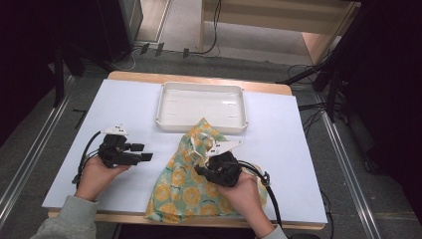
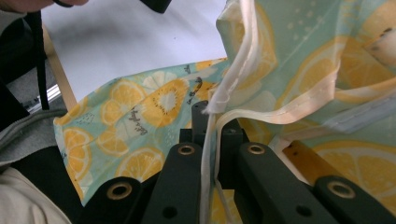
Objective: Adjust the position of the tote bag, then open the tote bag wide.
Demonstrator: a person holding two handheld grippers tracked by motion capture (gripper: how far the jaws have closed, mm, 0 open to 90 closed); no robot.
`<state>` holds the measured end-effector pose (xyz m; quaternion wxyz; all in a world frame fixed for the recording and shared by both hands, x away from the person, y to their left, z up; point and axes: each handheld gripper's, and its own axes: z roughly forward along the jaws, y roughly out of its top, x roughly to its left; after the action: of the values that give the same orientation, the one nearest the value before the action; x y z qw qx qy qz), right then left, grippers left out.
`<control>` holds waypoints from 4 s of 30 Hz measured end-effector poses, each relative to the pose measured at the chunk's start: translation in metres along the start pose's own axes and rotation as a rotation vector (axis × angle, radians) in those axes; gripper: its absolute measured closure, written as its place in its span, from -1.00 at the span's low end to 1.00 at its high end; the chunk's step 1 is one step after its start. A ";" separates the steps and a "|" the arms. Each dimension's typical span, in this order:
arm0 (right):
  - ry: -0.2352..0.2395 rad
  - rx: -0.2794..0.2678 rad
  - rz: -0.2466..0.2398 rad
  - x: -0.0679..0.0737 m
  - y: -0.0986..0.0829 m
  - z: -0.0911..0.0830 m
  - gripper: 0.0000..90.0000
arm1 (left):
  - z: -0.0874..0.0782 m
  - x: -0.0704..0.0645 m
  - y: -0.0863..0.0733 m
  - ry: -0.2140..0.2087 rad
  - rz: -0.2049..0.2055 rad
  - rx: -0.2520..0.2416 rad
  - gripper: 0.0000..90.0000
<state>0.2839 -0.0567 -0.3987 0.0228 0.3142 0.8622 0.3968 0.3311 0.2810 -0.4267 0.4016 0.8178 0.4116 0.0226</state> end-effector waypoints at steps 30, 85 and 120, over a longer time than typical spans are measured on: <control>0.097 0.031 -0.034 0.034 0.000 0.040 1.00 | 0.001 -0.001 0.000 -0.003 0.003 0.000 -0.10; -0.032 -0.104 -0.079 -0.008 -0.005 -0.057 0.24 | 0.000 -0.002 0.001 -0.005 0.006 0.000 -0.11; -0.062 -0.086 -0.016 -0.042 -0.019 -0.058 0.22 | 0.003 -0.057 0.021 -0.133 0.116 0.015 -0.13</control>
<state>0.2902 -0.1285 -0.3809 0.0662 0.3183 0.8457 0.4232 0.3076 0.2326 -0.3976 0.4197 0.8431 0.3360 -0.0114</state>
